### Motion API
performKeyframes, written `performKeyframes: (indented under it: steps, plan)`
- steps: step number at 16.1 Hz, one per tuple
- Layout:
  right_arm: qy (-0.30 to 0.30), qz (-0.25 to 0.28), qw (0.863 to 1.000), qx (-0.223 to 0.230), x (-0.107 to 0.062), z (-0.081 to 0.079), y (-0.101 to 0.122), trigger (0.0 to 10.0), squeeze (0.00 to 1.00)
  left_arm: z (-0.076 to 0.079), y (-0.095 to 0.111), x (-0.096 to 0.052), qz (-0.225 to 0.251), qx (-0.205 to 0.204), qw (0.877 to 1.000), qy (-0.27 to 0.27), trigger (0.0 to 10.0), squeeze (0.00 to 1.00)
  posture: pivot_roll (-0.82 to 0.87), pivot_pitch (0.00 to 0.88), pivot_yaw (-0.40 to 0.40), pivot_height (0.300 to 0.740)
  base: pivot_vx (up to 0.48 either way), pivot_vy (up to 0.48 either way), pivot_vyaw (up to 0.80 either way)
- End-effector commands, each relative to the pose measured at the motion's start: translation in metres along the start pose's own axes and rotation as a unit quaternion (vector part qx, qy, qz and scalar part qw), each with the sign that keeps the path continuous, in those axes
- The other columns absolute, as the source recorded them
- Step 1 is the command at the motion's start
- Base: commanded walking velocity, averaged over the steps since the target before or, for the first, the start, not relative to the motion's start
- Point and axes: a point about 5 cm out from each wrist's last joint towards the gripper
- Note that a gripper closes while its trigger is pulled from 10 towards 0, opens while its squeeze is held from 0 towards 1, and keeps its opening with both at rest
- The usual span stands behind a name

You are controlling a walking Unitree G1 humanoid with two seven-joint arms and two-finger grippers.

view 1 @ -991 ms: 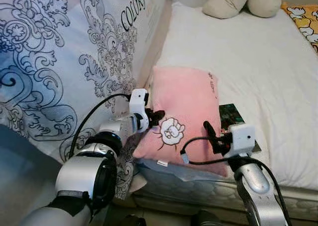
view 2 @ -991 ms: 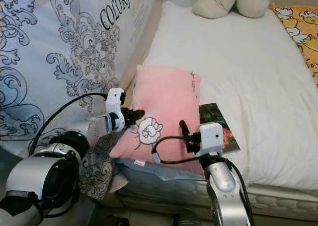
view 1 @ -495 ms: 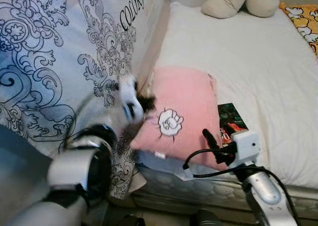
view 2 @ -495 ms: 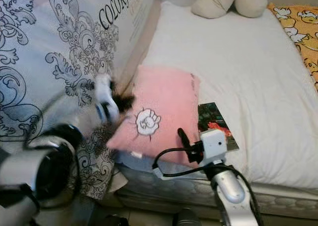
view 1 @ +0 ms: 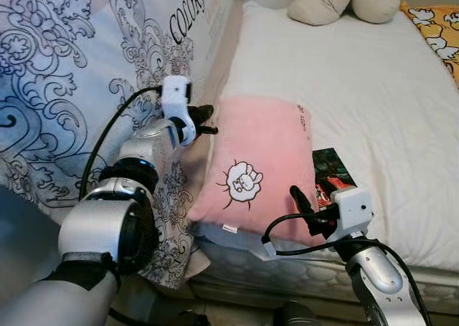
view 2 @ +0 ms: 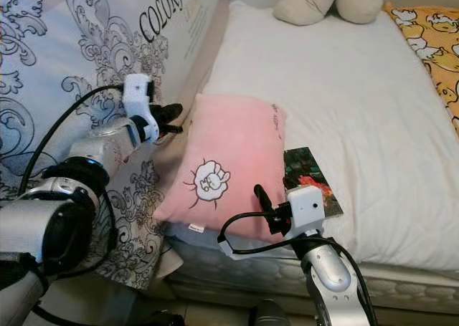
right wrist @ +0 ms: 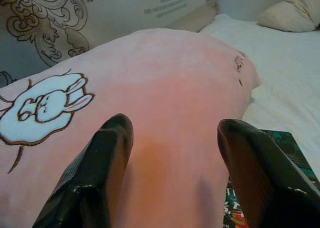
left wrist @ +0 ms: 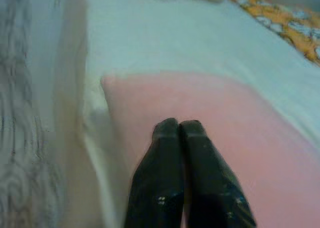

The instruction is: Clean up the room

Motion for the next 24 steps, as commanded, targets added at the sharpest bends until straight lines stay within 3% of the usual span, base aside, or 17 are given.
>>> performKeyframes:
  steps: [1, 2, 3, 5, 9, 13, 16, 19, 24]
  plan:
    - [-0.002, -0.001, 1.0, 0.005, -0.001, 0.0, 0.0, 10.0, 0.0, 0.011, 0.011, 0.001, 0.033, 0.072, 0.996, -0.032, 10.0, 1.0, -0.23, 0.0, 0.078, 0.704, 0.0, 0.0, 0.0]
    - [-0.002, -0.002, 1.0, 0.005, -0.002, 0.001, 0.0, 10.0, 0.0, 0.015, 0.008, 0.0, 0.031, 0.126, 0.99, -0.047, 10.0, 1.0, -0.23, 0.0, 0.077, 0.704, 0.0, 0.0, 0.0]
    - [0.002, -0.007, 1.0, 0.003, -0.007, 0.004, -0.002, 10.0, 0.0, 0.014, -0.007, -0.003, -0.012, 0.219, 0.974, -0.061, 10.0, 1.0, -0.22, 0.0, 0.069, 0.704, 0.0, 0.0, 0.0]
    - [0.006, -0.01, 1.0, 0.0, -0.008, 0.006, -0.004, 10.0, 0.0, 0.004, -0.017, -0.006, -0.042, 0.254, 0.965, -0.043, 10.0, 1.0, -0.22, 0.0, 0.063, 0.704, 0.0, 0.0, 0.0]
    - [0.004, -0.005, 1.0, -0.003, -0.006, 0.009, -0.001, 10.0, 0.0, -0.002, -0.004, -0.009, -0.016, 0.295, 0.955, -0.018, 10.0, 1.0, -0.22, 0.0, 0.058, 0.704, 0.0, 0.0, 0.0]
    - [0.0, 0.001, 1.0, 0.003, -0.001, 0.007, 0.001, 10.0, 0.0, -0.007, -0.013, -0.007, -0.014, 0.191, 0.981, 0.008, 10.0, 1.0, -0.22, 0.0, 0.064, 0.704, 0.0, 0.0, 0.0]
    - [-0.001, 0.007, 1.0, 0.005, 0.004, 0.006, 0.003, 10.0, 0.0, -0.007, -0.027, -0.003, -0.054, 0.053, 0.997, 0.017, 10.0, 1.0, -0.22, 0.0, 0.062, 0.704, 0.0, 0.0, 0.0]
    - [-0.001, 0.008, 1.0, 0.004, 0.005, 0.006, 0.004, 10.0, 0.0, 0.0, -0.011, 0.0, -0.041, 0.045, 0.998, -0.013, 10.0, 1.0, -0.22, 0.0, 0.06, 0.704, 0.0, 0.0, 0.0]
    - [0.002, 0.009, 1.0, 0.003, 0.007, 0.004, 0.004, 10.0, 0.0, 0.002, -0.015, -0.003, -0.118, 0.045, 0.99, -0.065, 10.0, 1.0, -0.22, 0.0, 0.061, 0.704, 0.0, 0.0, 0.0]
Point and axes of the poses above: a point about 5 cm out from each wrist's last joint towards the gripper, its own x axis pointing out of the wrist towards the gripper, its own y axis along the axis of the wrist's last joint, z = x × y, and after that the axes turned 14 degrees about -x, right-handed
